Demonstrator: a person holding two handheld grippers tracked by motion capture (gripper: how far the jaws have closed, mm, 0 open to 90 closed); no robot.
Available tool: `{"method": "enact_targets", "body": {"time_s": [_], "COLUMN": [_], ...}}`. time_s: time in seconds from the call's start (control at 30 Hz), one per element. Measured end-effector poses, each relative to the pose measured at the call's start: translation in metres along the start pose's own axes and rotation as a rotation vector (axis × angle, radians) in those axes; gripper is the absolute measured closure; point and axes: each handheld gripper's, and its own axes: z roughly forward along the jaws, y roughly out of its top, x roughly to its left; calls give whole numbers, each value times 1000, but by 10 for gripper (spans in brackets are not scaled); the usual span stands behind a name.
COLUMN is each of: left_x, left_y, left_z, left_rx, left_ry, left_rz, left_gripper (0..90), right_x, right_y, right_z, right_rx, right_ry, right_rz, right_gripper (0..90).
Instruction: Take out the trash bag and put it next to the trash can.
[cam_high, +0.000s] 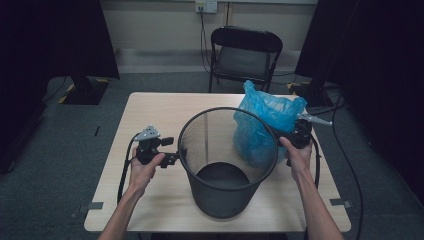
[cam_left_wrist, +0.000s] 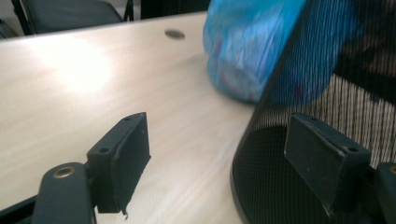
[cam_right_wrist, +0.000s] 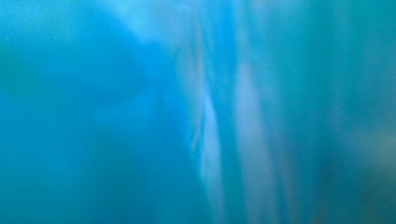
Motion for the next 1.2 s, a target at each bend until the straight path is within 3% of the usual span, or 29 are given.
{"method": "enact_targets", "body": {"time_s": [0.13, 0.27, 0.33, 0.4, 0.47, 0.57, 0.67, 0.77, 0.83, 0.87, 0.9, 1.03, 1.2], "left_x": [-7, -12, -16, -18, -18, -17, -14, -11, -11, -10, -10, -11, -15], "left_y": [-18, -31, -34, -37, -41, -45, -48, -51, -55, -57, -59, -64, -64], "left_z": [4, 10, 10, 10, 11, 11, 12, 12, 11, 10, 10, 12, 11], "left_rx": [49, 95, 106, 124, 123, 126, 116, 140, 131, 144, 148, 176, 178], "left_ry": [3, -5, -2, 4, -8, -1, 3, 14, 11, 13, 16, 27, 22], "left_rz": [15, 31, 40, 48, 38, 38, 19, 28, 21, 27, 27, 32, 32], "left_gripper": [218, 218, 218, 240, 238, 238, 238, 238, 240, 243, 244, 244, 244], "right_x": [0, 2, 3, 5, 7, 16, 30, 38, 36, 36, 34, 32, 30], "right_y": [4, 18, 22, 24, 28, 40, 59, 68, 63, 59, 55, 46, 37], "right_z": [-15, -20, -17, -13, -5, 6, 13, 20, 31, 32, 31, 22, 1], "right_rx": [-50, -94, -77, -49, -22, -25, -85, -125, -53, -38, -47, -60, -53], "right_ry": [25, -4, 21, 17, 33, 58, 82, 102, 54, 32, 41, 59, 72], "right_rz": [46, 70, 62, 16, -1, -42, -79, -99, -100, -106, -86, -52, -42], "right_gripper": [189, 212, 328, 644, 804, 885, 892, 856, 568, 493, 423, 272, 197]}}
